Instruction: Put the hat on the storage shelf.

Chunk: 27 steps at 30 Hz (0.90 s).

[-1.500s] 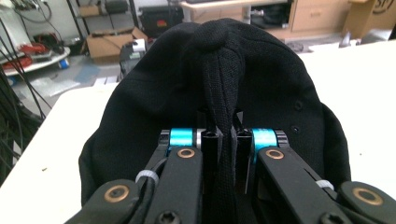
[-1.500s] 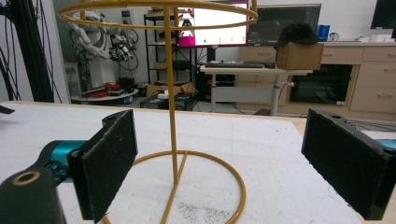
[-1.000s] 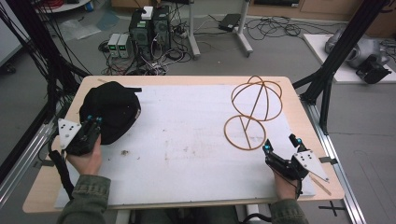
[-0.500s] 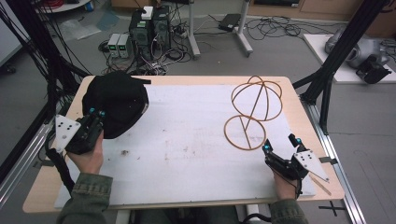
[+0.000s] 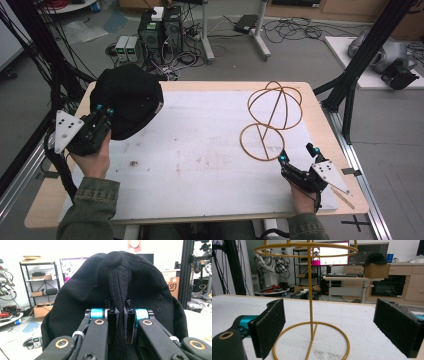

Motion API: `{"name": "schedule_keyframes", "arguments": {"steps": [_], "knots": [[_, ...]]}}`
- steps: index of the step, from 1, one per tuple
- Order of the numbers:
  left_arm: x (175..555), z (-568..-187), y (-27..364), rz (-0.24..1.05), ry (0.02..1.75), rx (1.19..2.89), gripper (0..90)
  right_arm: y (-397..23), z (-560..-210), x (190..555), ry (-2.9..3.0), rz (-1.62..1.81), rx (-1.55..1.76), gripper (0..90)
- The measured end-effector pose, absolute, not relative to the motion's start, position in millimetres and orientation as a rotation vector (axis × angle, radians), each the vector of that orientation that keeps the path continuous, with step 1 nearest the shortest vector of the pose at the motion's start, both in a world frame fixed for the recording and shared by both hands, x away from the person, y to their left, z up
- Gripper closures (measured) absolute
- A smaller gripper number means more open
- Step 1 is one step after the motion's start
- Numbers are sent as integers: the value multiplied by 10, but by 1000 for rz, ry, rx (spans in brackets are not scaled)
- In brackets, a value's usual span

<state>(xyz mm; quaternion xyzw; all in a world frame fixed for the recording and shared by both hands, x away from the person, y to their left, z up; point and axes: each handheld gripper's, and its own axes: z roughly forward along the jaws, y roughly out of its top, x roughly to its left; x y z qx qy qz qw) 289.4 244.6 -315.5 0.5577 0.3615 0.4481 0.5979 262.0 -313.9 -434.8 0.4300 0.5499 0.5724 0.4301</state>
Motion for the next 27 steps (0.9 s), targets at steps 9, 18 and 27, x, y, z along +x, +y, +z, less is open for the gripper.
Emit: {"name": "schedule_keyframes", "arguments": {"steps": [9,18,27], "knots": [[3033,-2978,2271,980,784,1318,859,-3128,-4345,2625,1374,1432,1068,97],[3123,-2796,2117,929,725,1336,859,-3121,-4343,2623,1369,1437,1067,97],[3274,-2707,1730,837,645,1378,859,-3152,-4333,2606,1359,1447,1081,97]]}}
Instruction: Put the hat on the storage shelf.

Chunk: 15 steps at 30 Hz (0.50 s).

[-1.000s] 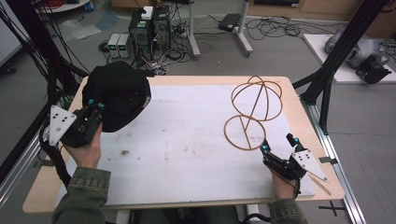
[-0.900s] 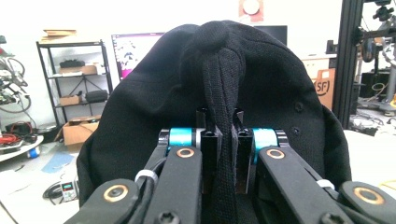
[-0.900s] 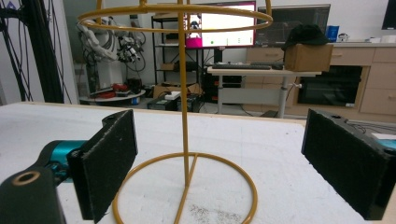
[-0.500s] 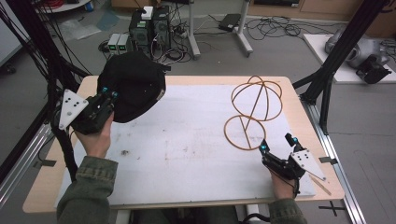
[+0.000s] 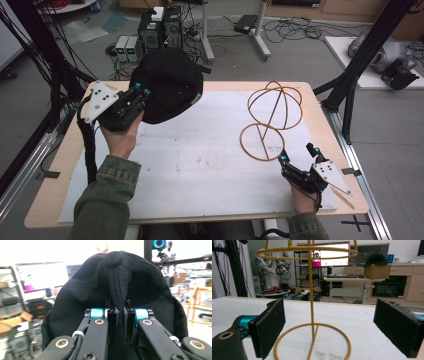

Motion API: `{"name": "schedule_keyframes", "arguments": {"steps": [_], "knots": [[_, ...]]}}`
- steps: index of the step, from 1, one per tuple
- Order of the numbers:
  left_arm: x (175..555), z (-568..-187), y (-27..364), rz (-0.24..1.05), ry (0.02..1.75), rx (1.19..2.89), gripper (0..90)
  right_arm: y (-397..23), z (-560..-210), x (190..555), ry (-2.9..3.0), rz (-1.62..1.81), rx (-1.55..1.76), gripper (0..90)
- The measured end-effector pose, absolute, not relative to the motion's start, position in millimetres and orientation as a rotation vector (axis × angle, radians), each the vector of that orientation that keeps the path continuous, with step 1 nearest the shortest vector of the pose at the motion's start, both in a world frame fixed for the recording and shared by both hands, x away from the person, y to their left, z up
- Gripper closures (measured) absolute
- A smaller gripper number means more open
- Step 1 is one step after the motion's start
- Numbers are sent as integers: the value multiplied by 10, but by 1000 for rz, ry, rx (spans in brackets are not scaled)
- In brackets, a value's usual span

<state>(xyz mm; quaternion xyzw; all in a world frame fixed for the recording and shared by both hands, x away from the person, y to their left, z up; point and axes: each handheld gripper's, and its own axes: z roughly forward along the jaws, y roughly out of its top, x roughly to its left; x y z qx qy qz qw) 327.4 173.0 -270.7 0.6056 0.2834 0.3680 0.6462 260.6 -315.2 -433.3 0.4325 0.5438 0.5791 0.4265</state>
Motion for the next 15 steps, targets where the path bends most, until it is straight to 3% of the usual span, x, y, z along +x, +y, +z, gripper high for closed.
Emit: {"name": "schedule_keyframes", "arguments": {"steps": [15], "knots": [[3510,-2651,1129,718,543,1419,859,-3161,-4319,2591,1354,1466,1082,97]]}}
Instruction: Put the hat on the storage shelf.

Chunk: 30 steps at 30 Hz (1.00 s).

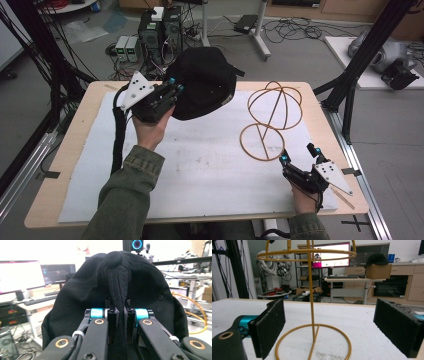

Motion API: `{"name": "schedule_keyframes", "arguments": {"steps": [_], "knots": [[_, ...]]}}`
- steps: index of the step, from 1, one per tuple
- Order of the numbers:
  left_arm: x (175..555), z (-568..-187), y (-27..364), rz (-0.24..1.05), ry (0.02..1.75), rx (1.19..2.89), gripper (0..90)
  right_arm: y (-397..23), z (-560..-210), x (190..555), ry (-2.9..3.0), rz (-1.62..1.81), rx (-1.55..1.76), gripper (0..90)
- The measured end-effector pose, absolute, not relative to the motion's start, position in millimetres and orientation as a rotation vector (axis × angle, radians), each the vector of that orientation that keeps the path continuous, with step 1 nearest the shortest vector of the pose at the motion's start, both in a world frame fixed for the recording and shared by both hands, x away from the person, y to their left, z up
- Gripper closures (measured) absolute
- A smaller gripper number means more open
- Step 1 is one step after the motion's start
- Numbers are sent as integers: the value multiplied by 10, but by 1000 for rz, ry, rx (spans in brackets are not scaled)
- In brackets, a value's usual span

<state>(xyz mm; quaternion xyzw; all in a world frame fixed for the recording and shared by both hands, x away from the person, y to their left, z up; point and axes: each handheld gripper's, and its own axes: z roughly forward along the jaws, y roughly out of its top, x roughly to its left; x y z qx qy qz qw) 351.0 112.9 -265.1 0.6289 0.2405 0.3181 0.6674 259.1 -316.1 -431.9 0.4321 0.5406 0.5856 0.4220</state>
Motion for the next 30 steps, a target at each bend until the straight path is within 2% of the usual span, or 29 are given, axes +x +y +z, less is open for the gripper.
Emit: {"name": "schedule_keyframes", "arguments": {"steps": [16,30], "knots": [[3716,-2572,634,588,465,1402,858,-3154,-4318,2610,1347,1478,1089,97],[4001,-2548,211,401,423,1403,859,-3119,-4326,2642,1363,1486,1077,97]]}}
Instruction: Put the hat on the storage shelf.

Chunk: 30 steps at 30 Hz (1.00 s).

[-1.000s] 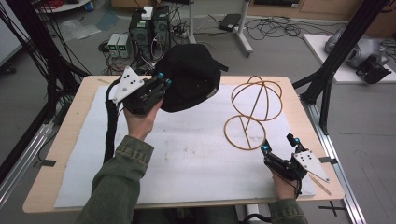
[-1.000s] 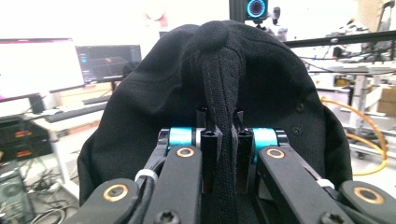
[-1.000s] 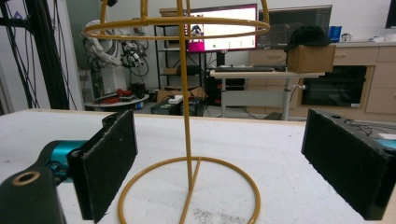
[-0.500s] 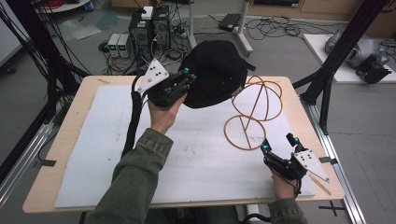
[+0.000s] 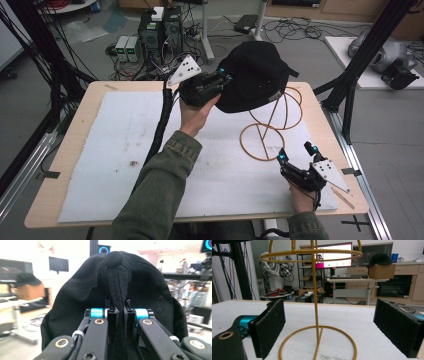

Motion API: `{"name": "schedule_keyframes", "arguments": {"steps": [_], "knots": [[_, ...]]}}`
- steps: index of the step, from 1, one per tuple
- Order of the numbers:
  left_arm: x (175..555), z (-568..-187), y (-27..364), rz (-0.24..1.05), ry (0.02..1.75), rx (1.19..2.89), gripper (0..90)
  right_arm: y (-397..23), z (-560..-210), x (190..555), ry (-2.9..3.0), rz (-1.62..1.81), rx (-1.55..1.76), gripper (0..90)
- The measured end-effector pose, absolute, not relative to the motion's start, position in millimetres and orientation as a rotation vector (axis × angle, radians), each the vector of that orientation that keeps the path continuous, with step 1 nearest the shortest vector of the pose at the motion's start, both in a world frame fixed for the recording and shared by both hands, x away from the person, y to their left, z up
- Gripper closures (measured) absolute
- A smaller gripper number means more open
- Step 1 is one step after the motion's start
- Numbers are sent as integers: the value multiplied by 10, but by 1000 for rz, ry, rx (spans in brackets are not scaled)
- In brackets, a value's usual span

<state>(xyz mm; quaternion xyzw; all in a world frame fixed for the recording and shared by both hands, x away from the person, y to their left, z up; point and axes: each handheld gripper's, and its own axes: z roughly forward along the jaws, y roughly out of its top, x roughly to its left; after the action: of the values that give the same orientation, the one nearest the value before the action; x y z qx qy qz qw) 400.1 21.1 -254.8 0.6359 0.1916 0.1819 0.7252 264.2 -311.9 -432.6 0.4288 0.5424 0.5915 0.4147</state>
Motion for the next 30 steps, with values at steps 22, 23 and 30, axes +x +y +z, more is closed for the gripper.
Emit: {"name": "schedule_keyframes", "arguments": {"steps": [22,23,30], "knots": [[4215,-2479,-516,252,306,1596,858,-3124,-4330,2690,1372,1485,1066,97],[4215,-2479,-516,252,306,1596,857,-3124,-4330,2690,1372,1485,1066,97],[4245,-2542,-570,262,309,1668,855,-3127,-4332,2689,1372,1487,1069,97]]}}
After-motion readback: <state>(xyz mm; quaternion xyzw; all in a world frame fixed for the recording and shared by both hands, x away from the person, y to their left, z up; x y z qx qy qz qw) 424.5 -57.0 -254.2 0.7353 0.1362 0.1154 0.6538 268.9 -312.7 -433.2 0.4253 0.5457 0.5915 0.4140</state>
